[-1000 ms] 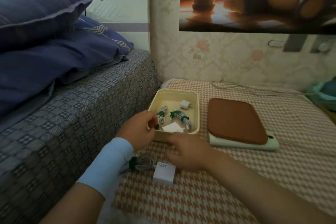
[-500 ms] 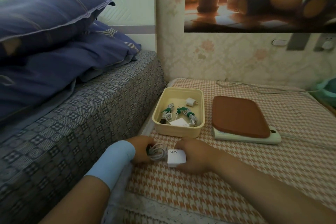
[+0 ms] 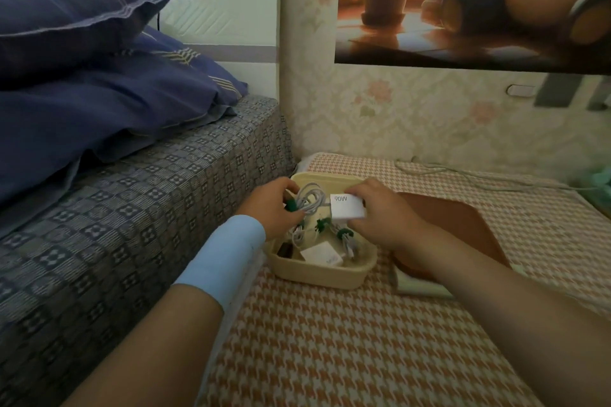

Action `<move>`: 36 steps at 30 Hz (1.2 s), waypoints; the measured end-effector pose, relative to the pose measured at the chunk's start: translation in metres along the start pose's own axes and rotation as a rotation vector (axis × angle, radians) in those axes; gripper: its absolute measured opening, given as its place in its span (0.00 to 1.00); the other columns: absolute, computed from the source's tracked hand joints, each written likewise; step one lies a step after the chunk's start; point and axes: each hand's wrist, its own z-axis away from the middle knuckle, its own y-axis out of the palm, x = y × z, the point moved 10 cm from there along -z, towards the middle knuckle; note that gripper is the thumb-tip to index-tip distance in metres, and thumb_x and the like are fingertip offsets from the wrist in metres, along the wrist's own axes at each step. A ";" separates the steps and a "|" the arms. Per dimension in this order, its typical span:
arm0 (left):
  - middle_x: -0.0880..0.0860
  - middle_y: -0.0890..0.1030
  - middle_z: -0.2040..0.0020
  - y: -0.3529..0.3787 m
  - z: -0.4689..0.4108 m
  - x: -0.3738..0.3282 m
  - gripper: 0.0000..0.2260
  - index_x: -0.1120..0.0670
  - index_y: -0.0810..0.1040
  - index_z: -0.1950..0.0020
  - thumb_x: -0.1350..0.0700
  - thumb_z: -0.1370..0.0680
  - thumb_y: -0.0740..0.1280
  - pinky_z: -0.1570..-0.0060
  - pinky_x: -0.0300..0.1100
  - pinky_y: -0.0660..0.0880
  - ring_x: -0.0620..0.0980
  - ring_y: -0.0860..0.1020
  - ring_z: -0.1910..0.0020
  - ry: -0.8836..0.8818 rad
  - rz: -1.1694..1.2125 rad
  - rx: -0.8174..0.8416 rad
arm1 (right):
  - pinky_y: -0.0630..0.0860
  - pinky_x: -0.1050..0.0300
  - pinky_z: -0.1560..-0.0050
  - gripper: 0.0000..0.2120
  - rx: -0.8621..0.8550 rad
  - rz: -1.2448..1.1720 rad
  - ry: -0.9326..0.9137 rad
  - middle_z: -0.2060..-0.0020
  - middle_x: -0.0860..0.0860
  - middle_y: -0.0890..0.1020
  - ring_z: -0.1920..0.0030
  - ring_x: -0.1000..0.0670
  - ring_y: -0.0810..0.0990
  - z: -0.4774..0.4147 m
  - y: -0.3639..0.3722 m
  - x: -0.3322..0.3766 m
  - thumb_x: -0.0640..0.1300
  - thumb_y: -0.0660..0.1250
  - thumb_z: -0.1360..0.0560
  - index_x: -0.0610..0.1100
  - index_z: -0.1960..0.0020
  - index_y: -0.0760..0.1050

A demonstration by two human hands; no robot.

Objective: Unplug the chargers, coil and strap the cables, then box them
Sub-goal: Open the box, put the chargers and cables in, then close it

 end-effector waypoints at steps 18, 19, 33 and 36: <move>0.55 0.76 0.35 0.071 -0.125 0.038 0.26 0.55 0.71 0.31 0.47 0.25 0.71 0.52 0.43 0.74 0.55 0.77 0.41 -0.136 -0.341 0.231 | 0.72 0.49 0.39 0.26 0.310 0.284 -0.073 0.32 0.41 0.66 0.40 0.36 0.75 -0.169 0.112 -0.059 0.41 0.65 0.19 0.55 0.23 0.66; 0.55 0.76 0.35 0.072 -0.124 0.038 0.24 0.55 0.72 0.31 0.47 0.24 0.71 0.53 0.42 0.75 0.55 0.78 0.43 -0.140 -0.327 0.239 | 0.74 0.47 0.39 0.29 0.303 0.297 -0.084 0.32 0.41 0.66 0.42 0.37 0.76 -0.171 0.115 -0.061 0.39 0.66 0.20 0.56 0.23 0.65; 0.58 0.82 0.44 0.076 -0.101 0.039 0.23 0.53 0.70 0.28 0.62 0.23 0.69 0.54 0.48 0.83 0.54 0.85 0.55 -0.282 0.271 0.226 | 0.72 0.53 0.32 0.23 0.151 -0.042 0.025 0.33 0.47 0.79 0.34 0.47 0.77 -0.112 0.063 -0.042 0.35 0.65 0.24 0.44 0.30 0.76; 0.59 0.82 0.47 0.085 -0.088 0.034 0.20 0.60 0.71 0.31 0.67 0.23 0.67 0.54 0.48 0.83 0.55 0.84 0.54 -0.338 0.507 0.279 | 0.75 0.55 0.37 0.19 0.084 -0.201 0.048 0.36 0.49 0.81 0.37 0.49 0.79 -0.092 0.059 -0.030 0.38 0.63 0.21 0.47 0.32 0.77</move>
